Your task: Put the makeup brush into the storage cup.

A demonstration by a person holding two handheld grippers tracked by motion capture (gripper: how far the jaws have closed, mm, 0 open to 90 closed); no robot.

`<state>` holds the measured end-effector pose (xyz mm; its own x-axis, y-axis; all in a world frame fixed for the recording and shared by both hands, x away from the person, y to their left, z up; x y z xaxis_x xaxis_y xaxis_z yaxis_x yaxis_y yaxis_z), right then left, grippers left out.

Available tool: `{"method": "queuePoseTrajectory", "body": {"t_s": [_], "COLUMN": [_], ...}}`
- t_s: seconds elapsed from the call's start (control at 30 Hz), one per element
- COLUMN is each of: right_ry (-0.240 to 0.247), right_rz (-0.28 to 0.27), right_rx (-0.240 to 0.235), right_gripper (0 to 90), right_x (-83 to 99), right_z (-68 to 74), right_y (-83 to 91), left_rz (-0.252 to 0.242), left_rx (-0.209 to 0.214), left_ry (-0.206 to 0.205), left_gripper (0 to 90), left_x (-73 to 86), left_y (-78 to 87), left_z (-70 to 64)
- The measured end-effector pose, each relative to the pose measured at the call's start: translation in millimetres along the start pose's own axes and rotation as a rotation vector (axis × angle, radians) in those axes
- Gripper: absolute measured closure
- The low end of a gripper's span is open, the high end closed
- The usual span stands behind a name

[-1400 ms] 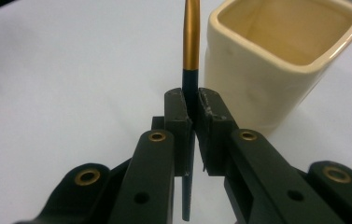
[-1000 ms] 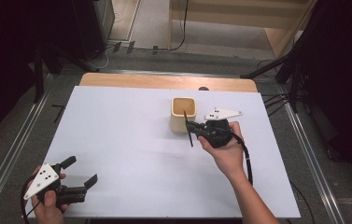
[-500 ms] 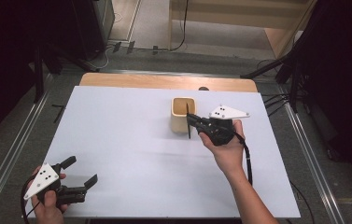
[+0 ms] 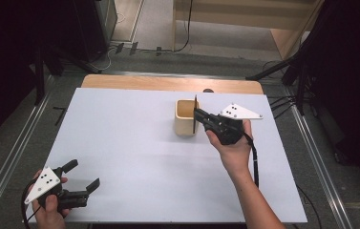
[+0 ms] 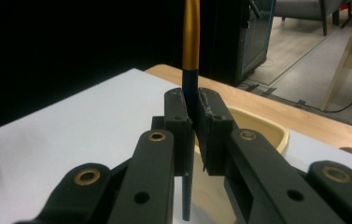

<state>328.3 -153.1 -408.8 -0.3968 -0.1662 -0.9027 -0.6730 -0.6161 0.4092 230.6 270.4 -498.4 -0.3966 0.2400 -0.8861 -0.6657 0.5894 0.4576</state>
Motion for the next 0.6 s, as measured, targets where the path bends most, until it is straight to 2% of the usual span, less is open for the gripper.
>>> {"method": "queuePoseTrajectory", "body": {"t_s": [0.03,0.6], "right_ry": [-0.007,-0.034], "right_rz": [-0.022,-0.1], "right_rx": [-0.004,0.015], "right_gripper": [84.3,84.3], "right_x": [-2.3,-17.6], "right_z": [-1.0,-11.4], "right_y": [1.1,3.9], "left_rz": [0.0,-0.001], "left_rx": [0.001,0.001], "left_ry": [0.001,0.004], "left_gripper": [0.0,0.0], "left_x": [0.0,0.0], "left_y": [0.0,0.0], "left_z": [0.0,0.2]}}
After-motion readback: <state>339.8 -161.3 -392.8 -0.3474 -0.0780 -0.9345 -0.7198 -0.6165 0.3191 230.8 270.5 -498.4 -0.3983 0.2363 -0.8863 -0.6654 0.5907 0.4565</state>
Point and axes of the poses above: each handheld gripper's, and its own axes: y roughly backward along the jaws, x roughly out of its underside, z roughly to its left, the point moved 4 cm from there along -y, roughly forward along the jaws, and after that the axes turned 8 degrees about z, right-handed, at the moved point
